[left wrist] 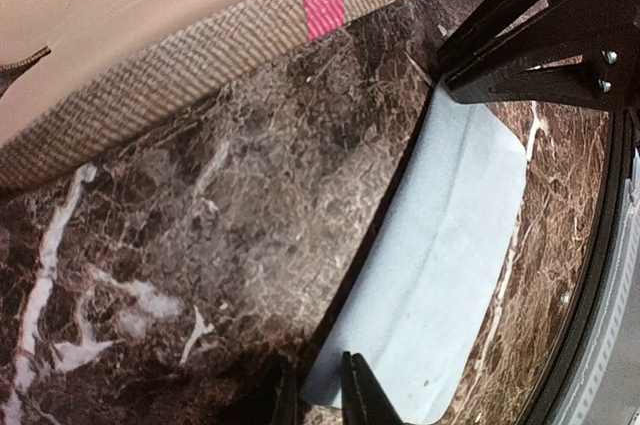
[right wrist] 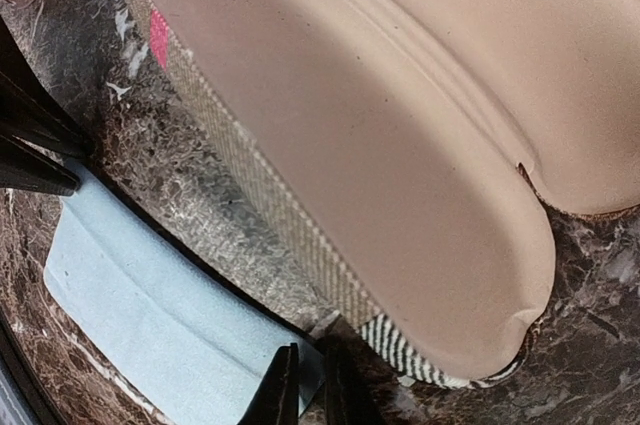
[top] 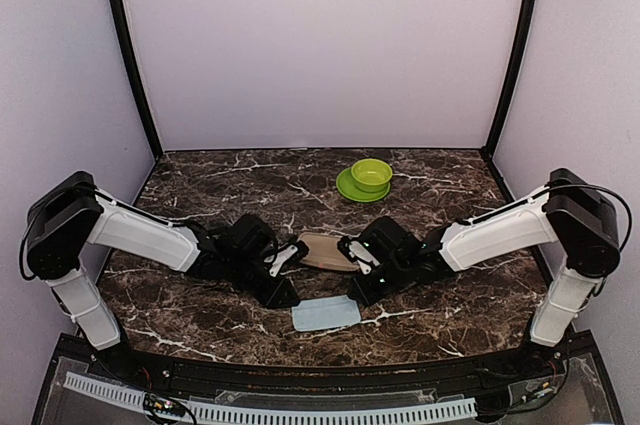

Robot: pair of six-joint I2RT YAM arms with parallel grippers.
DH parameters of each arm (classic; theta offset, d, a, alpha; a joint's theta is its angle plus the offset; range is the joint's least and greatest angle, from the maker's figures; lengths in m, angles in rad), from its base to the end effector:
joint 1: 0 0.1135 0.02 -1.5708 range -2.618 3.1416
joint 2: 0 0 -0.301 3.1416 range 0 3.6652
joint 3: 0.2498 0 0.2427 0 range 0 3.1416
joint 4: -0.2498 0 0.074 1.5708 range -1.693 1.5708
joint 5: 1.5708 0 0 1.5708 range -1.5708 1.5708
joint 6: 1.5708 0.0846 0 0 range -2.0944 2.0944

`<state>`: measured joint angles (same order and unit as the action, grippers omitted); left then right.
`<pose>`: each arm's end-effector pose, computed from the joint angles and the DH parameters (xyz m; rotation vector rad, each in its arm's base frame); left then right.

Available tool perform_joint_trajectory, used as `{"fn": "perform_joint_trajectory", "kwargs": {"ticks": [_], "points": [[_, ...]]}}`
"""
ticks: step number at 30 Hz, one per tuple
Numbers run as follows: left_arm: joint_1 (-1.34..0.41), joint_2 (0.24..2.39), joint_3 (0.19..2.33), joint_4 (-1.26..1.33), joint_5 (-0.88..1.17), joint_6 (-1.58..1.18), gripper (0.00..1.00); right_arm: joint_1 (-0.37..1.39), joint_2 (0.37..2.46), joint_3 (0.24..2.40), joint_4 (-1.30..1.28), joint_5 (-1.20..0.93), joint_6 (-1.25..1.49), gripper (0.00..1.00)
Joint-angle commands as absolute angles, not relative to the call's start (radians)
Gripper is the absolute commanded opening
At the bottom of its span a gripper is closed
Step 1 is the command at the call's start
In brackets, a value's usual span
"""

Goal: Organize the sunglasses
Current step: Pick up the folded cleaning cloth from the center of the board.

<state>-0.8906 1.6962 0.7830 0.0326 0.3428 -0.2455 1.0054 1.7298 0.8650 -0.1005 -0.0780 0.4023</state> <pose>0.1960 -0.2874 0.1442 0.9774 2.4142 -0.8821 0.1852 0.3041 0.1405 -0.8215 2.5321 0.6172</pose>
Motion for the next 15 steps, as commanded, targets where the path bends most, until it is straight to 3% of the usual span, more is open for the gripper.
{"fn": "perform_joint_trajectory", "kwargs": {"ticks": [1,9,15], "points": [[-0.896,1.703,0.796,0.024,0.358,-0.233,0.14,1.012,1.743,0.881,-0.095,-0.086,0.41,0.11],[-0.897,1.681,0.808,0.011,0.348,-0.239,0.0,1.012,1.712,0.873,-0.075,-0.087,0.428,0.01],[-0.897,1.656,0.836,-0.018,0.332,-0.237,0.0,1.012,1.664,0.853,-0.038,-0.098,0.438,0.0]]}}
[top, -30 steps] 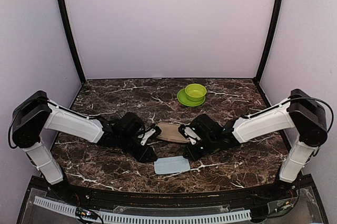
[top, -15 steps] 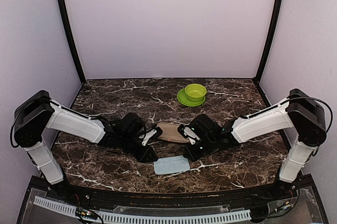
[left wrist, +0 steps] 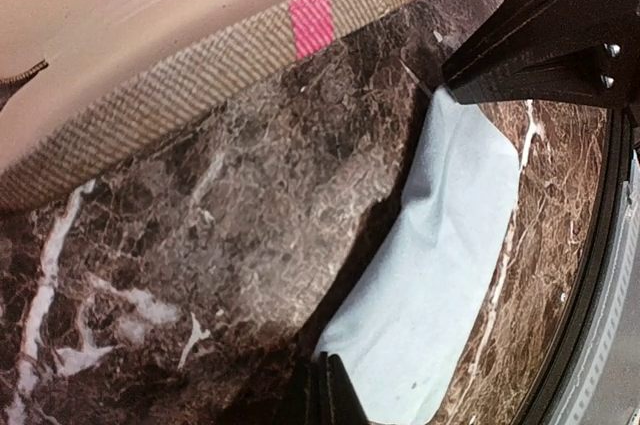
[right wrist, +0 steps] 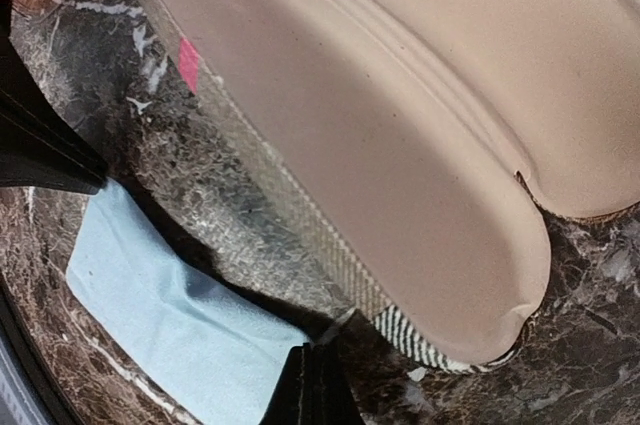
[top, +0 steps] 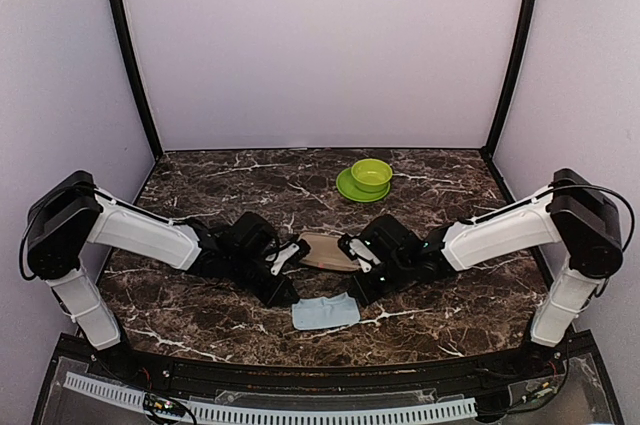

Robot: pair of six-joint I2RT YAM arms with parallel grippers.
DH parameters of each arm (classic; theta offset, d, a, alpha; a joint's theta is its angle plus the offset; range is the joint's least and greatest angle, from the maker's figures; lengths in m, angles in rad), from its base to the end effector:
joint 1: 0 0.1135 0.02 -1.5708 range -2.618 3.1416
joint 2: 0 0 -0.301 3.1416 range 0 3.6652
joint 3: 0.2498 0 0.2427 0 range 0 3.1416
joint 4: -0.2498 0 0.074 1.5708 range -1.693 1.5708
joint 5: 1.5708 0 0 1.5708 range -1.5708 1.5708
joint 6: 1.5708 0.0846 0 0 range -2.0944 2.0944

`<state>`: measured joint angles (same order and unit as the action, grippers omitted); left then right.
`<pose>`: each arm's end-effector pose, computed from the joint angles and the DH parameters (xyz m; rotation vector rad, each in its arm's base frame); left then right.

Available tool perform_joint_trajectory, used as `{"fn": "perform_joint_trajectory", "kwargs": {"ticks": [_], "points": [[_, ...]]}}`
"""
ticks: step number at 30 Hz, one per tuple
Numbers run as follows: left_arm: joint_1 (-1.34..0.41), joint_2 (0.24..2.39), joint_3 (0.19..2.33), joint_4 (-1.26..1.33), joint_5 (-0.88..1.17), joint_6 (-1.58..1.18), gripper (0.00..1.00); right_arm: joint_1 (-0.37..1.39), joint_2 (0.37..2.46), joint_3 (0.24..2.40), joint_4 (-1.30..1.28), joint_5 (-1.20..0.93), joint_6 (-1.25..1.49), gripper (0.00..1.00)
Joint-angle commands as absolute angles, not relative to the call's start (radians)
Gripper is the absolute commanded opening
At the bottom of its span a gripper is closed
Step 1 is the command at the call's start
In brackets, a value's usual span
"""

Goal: Organize the sunglasses
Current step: Pick up the folded cleaning cloth from the center of the board, then place the folded cleaning cloth in the sunglasses case.

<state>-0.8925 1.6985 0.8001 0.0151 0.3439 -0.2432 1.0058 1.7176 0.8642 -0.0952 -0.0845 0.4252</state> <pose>0.1969 -0.2898 0.1467 0.9834 2.4148 -0.8820 0.1846 0.3046 0.1449 -0.7938 2.5312 0.6441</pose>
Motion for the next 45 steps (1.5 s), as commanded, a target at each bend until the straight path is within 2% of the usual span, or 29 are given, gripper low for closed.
{"fn": "perform_joint_trajectory", "kwargs": {"ticks": [1,13,26,45], "points": [[-0.897,1.652,0.839,-0.025,0.326,-0.236,0.0,1.012,1.657,0.853,-0.038,-0.098,0.436,0.0],[-0.891,1.611,0.9,-0.114,0.25,-0.174,0.0,1.012,1.547,0.836,-0.03,-0.073,0.425,0.0],[-0.828,1.623,1.026,-0.191,0.236,-0.099,0.0,0.986,1.572,0.915,-0.107,0.026,0.457,0.0],[-0.796,1.704,1.183,-0.275,0.236,-0.061,0.0,0.916,1.573,0.941,-0.098,0.047,0.499,0.0]]}}
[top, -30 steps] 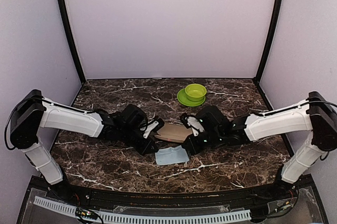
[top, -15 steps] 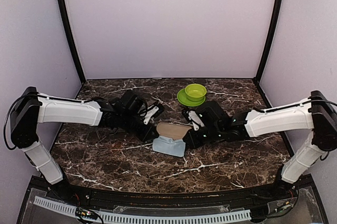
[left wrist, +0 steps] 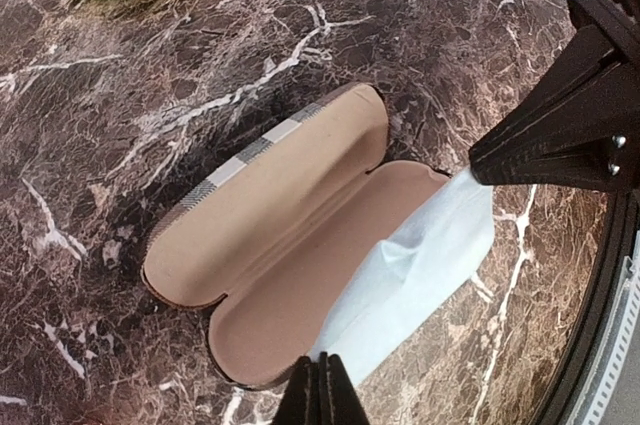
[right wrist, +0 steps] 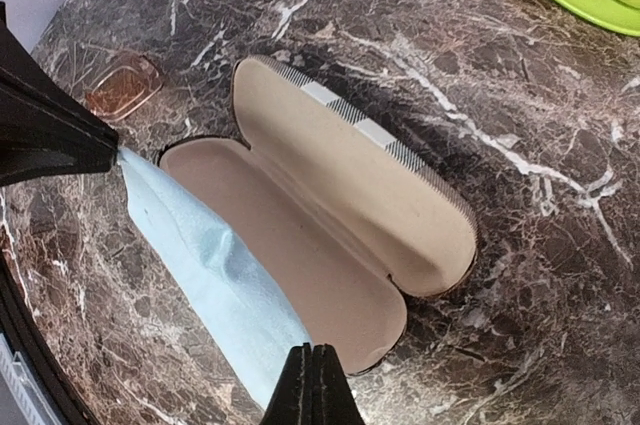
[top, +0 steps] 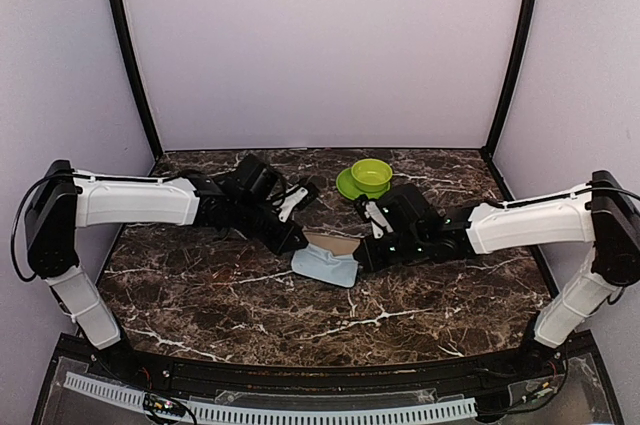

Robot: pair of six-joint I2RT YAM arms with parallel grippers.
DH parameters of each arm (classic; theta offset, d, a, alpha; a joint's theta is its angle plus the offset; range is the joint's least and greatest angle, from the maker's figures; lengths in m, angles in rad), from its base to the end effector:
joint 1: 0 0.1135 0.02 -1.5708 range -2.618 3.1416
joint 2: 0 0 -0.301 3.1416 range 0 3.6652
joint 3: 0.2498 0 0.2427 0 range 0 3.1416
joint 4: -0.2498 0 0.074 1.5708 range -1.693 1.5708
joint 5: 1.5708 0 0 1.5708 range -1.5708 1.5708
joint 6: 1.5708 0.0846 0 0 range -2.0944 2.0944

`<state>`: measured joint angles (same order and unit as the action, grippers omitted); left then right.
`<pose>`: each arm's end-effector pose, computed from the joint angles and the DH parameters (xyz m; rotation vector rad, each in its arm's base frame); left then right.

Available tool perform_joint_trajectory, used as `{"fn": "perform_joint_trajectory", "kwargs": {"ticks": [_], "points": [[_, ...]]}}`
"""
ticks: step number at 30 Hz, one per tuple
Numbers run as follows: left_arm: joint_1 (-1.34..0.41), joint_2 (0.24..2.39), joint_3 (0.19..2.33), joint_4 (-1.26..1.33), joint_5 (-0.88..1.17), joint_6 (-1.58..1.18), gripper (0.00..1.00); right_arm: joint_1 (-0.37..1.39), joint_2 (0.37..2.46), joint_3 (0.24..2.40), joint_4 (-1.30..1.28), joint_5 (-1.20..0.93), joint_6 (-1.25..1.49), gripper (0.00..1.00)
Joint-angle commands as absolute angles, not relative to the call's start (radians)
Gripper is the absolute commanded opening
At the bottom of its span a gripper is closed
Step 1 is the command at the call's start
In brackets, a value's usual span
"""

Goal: Organize the sunglasses
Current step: Place the folded cleaning cloth in the sunglasses case.

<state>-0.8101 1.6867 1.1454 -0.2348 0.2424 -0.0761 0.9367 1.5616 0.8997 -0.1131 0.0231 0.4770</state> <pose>0.2602 -0.3028 0.2334 0.9881 2.2242 -0.7048 0.2107 0.2831 0.2063 -0.5455 2.3835 0.6460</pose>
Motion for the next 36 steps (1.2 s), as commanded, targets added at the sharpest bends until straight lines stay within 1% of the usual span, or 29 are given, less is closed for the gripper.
{"fn": "perform_joint_trajectory", "kwargs": {"ticks": [1,9,14,27,36], "points": [[-0.793,1.708,1.187,-0.278,0.235,-0.062,0.0,0.912,1.575,0.943,-0.098,0.048,0.5,0.0],[-0.77,1.727,1.211,-0.284,0.236,-0.075,0.0,0.896,1.586,0.962,-0.103,0.043,0.499,0.0],[-0.753,1.752,1.236,-0.287,0.231,-0.094,0.0,0.894,1.643,0.994,-0.118,0.047,0.501,0.0],[-0.733,1.823,1.308,-0.291,0.24,-0.106,0.0,0.873,1.693,1.044,-0.145,0.056,0.508,0.0],[-0.733,1.857,1.316,-0.3,0.261,-0.103,0.0,0.873,1.733,1.039,-0.149,0.024,0.501,0.0]]}}
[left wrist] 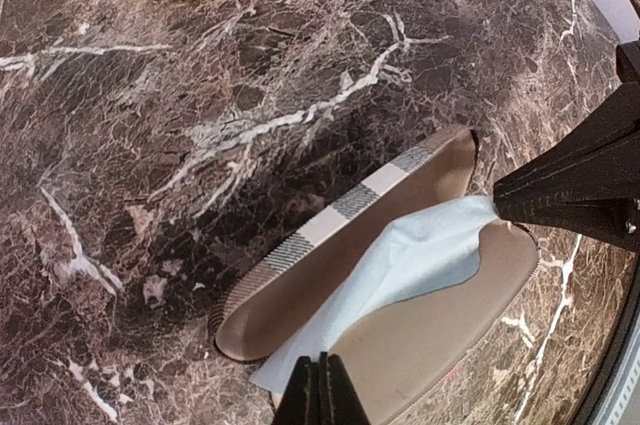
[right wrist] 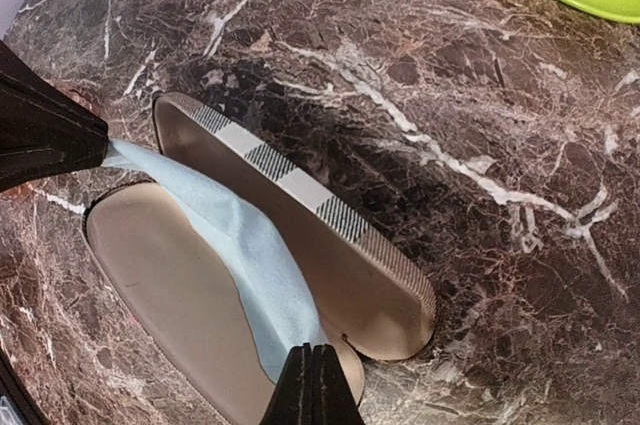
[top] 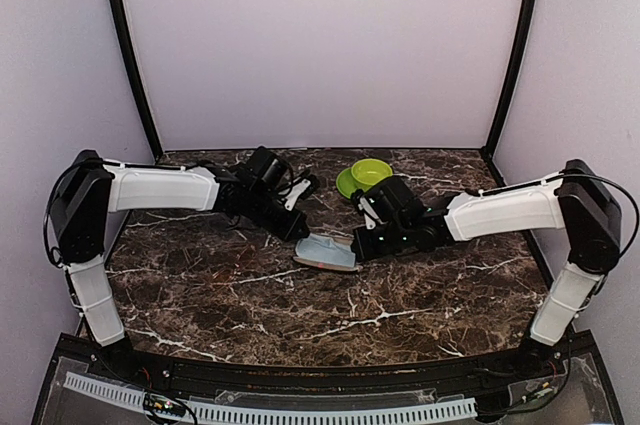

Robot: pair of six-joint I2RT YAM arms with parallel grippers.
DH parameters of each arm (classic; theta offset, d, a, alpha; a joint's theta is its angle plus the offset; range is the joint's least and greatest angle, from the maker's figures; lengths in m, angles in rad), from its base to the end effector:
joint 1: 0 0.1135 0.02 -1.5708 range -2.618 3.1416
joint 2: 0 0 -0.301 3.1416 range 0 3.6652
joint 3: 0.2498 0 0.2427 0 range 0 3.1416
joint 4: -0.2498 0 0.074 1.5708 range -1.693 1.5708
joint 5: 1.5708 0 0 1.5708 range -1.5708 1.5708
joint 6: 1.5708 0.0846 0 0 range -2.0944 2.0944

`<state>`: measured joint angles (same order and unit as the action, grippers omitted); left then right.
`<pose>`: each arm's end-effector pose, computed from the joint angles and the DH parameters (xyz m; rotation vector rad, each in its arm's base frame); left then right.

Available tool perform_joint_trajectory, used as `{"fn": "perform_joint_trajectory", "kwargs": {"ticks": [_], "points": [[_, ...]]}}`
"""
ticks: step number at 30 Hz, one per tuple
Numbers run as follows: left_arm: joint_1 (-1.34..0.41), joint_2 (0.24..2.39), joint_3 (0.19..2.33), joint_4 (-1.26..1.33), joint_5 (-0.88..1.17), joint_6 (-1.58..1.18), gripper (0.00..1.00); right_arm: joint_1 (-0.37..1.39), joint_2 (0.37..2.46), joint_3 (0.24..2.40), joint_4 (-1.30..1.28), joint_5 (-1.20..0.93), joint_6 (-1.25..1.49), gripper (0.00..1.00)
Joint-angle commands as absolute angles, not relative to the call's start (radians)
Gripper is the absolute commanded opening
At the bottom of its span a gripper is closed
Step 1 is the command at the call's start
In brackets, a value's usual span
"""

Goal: Organize the sunglasses
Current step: Place the folded cleaning cloth in the sunglasses case.

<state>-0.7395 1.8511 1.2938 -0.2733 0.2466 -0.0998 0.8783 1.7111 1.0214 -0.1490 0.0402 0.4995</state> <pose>0.3110 -0.3117 0.2141 0.8928 2.3161 -0.6725 0.2501 0.2962 0.1903 -0.4504 2.4519 0.5687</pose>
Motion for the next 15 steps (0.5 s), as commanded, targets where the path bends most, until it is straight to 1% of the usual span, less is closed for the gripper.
{"fn": "perform_joint_trajectory", "kwargs": {"ticks": [1,9,15], "points": [[-0.733,1.859,1.315,-0.301,0.264,-0.103,0.0,0.873,1.735,1.038,-0.149,0.021,0.5,0.0],[-0.733,1.842,1.313,-0.298,0.262,-0.112,0.0,0.873,1.697,1.042,-0.146,0.042,0.489,0.0],[-0.733,1.792,1.327,-0.285,0.259,-0.121,0.0,0.873,1.646,1.063,-0.159,0.052,0.473,0.0]]}}
